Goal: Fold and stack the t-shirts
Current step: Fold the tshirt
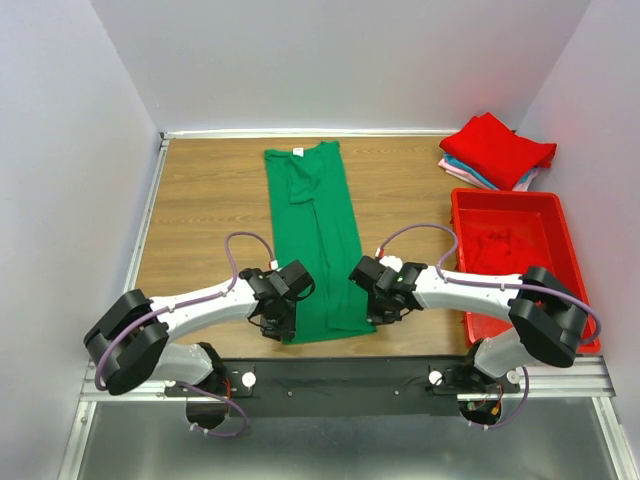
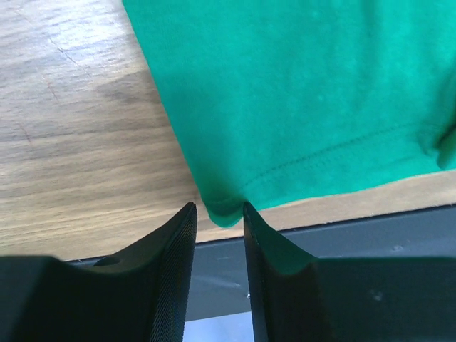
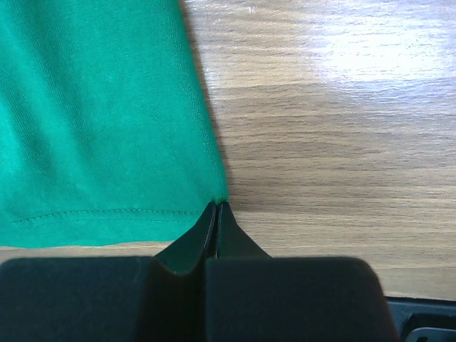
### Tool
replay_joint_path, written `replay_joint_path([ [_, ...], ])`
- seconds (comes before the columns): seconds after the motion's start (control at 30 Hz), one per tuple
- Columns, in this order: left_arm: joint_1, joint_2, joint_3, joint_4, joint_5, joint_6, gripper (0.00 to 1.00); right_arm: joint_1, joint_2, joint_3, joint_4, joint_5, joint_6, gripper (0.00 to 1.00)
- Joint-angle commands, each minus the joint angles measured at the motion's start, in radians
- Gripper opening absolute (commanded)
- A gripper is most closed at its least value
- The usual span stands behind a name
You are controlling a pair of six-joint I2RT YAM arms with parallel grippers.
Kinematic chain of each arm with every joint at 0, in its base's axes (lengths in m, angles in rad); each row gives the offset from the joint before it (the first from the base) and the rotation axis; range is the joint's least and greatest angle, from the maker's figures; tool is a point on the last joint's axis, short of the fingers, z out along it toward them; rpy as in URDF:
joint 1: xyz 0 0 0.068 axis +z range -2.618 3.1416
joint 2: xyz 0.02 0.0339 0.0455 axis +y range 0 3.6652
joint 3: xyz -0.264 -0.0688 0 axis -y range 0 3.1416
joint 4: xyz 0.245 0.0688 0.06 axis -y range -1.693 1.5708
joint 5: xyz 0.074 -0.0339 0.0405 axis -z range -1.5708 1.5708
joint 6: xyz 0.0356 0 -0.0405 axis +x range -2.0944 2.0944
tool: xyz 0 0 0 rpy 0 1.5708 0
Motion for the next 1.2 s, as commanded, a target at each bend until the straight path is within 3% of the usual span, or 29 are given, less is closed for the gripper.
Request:
replay_joint_path([
  [0.0, -0.007, 0.015, 0.03, -0.02, -0.046, -0.002, 0.35, -0.001, -0.023, -0.006, -0.06, 0.008, 0.006, 0.02],
  [0.1, -0.006, 0.012, 0.032, -0.02, -0.05, -0.002, 0.17, 0.0, -0.03, -0.007, -0.061, 0.013, 0.008, 0.02],
  [0.17, -0.006, 0.014, 0.033, -0.017, -0.051, 0.007, 0.11, -0.001, -0.031, -0.007, -0.061, 0.013, 0.008, 0.02],
  [0.2, -0.006, 0.015, 0.038, -0.011, -0.048, 0.012, 0.02, -0.001, -0.031, -0.003, -0.06, 0.013, 0.006, 0.02],
  [0.23, -0.006, 0.017, 0.039, -0.011, -0.045, 0.015, 0.0, 0.0, -0.031, -0.003, -0.061, 0.011, 0.006, 0.02],
  [0.43, -0.006, 0.02, -0.005, 0.107, 0.069, 0.052, 0.0, -0.001, -0.037, 0.013, -0.071, 0.016, 0.003, 0.02],
  [0.87, 0.013, -0.043, 0.171, -0.035, -0.094, 0.067, 0.0, -0.018, -0.037, 0.2, -0.141, 0.114, -0.001, 0.01],
  [1.17, 0.169, 0.005, 0.268, 0.005, -0.128, 0.204, 0.0, -0.118, 0.053, 0.359, -0.143, 0.172, -0.079, 0.01],
])
